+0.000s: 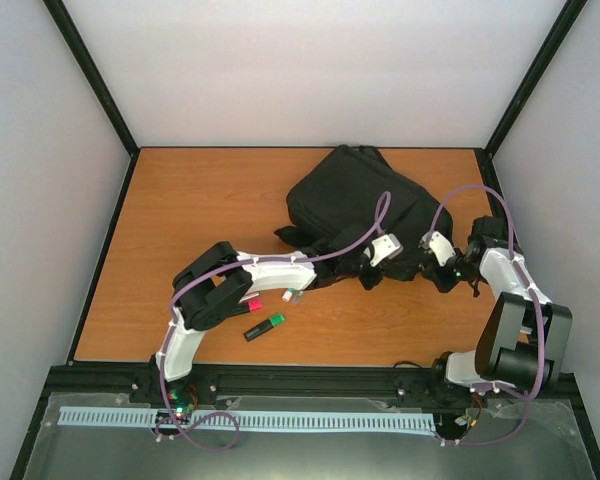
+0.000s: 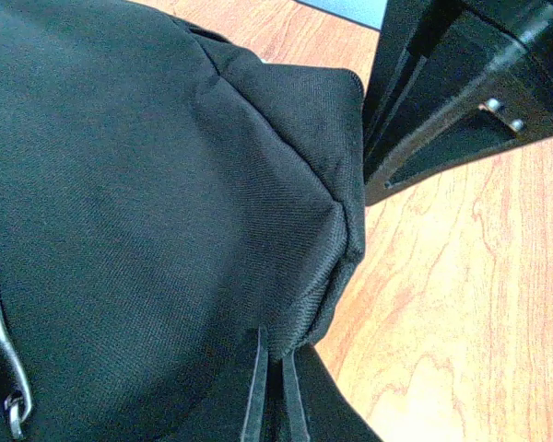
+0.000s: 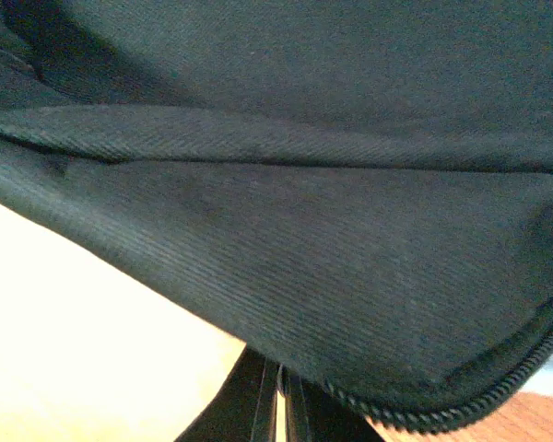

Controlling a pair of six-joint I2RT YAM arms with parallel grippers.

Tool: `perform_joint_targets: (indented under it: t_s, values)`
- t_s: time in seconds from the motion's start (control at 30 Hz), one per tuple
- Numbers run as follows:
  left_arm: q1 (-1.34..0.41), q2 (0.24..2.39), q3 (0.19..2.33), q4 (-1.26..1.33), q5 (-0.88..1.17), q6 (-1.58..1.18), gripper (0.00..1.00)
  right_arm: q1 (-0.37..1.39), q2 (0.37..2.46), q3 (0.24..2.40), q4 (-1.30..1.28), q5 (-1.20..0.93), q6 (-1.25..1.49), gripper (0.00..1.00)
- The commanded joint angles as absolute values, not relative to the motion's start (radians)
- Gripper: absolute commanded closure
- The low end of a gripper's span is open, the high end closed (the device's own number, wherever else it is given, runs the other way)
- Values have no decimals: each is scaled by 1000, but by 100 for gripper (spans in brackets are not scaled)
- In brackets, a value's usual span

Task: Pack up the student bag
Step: Zip the student bag at the center of the board.

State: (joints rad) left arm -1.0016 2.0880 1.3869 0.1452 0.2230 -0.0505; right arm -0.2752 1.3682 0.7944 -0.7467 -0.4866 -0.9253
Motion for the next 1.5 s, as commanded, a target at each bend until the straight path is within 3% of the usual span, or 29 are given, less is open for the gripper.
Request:
perform_joint_targets:
  t_s: [0.0,0.57,0.7,0.8,0.87,1.13,1.3,1.47]
  values:
    - [-1027,1998,1308,151,197,-77,99,-328,1410,838,-737,-417,-972,96]
    - [-1101,1737,987,109,-13,-73,97,-374,1513,839,-676,-385,-997,96]
    - [-1101,1671,972,25,-133,-226,54,-376,1490,826,-696,-396,-1006,96]
    - [-1094,1611,980,-93,-280,-431,27,-375,1437,787,-731,-432,-1032,96]
    - [-1080,1587,995,-172,-302,-550,18,-374,1403,760,-744,-451,-1048,96]
    - [-982,1652,1052,-234,-105,-745,15,-369,1316,663,-771,-475,-1092,95]
    - [-900,1725,1112,-113,-73,-647,14,-295,1289,631,-788,-483,-1093,96]
    - [-777,1908,1364,-126,14,-491,15,-123,1225,645,-818,-496,-1010,96]
